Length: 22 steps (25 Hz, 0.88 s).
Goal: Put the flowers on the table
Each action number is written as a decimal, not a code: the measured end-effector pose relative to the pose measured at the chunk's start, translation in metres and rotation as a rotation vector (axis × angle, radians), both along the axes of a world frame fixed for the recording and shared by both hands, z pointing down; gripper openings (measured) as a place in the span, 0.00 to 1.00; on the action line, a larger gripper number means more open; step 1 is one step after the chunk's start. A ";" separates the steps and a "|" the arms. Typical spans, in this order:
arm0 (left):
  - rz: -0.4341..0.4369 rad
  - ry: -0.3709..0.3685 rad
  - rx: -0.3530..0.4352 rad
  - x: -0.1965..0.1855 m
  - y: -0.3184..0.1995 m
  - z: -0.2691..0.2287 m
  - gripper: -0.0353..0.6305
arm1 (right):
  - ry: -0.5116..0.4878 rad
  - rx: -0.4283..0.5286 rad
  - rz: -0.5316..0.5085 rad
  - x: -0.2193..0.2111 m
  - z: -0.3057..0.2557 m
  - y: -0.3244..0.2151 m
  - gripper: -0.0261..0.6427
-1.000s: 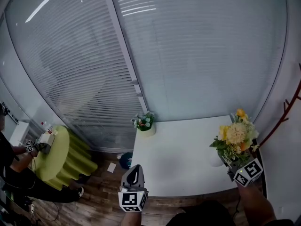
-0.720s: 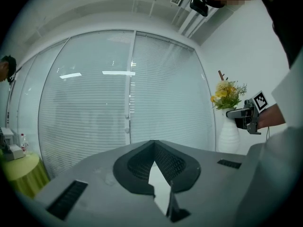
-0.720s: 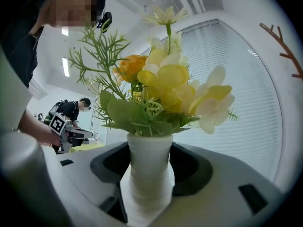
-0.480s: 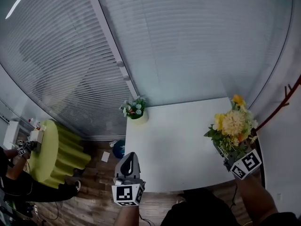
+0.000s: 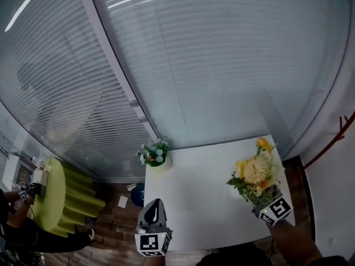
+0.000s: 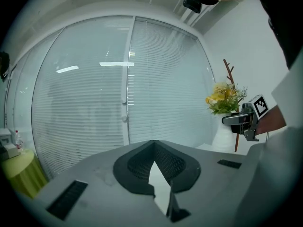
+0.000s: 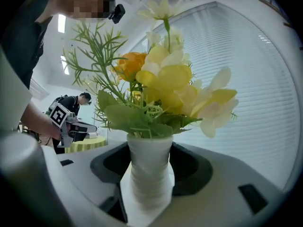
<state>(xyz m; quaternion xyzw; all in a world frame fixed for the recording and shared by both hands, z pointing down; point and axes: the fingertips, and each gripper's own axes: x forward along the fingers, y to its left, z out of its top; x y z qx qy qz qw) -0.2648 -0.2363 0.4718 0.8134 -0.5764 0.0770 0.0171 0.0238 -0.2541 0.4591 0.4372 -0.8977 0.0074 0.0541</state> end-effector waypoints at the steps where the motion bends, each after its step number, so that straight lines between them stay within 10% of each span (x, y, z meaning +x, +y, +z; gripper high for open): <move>1: -0.001 0.000 0.014 0.002 -0.012 -0.004 0.05 | 0.003 0.017 -0.005 0.002 -0.005 -0.012 0.44; 22: -0.080 0.017 -0.087 0.012 -0.070 0.039 0.05 | 0.023 -0.056 -0.078 -0.017 0.080 -0.077 0.44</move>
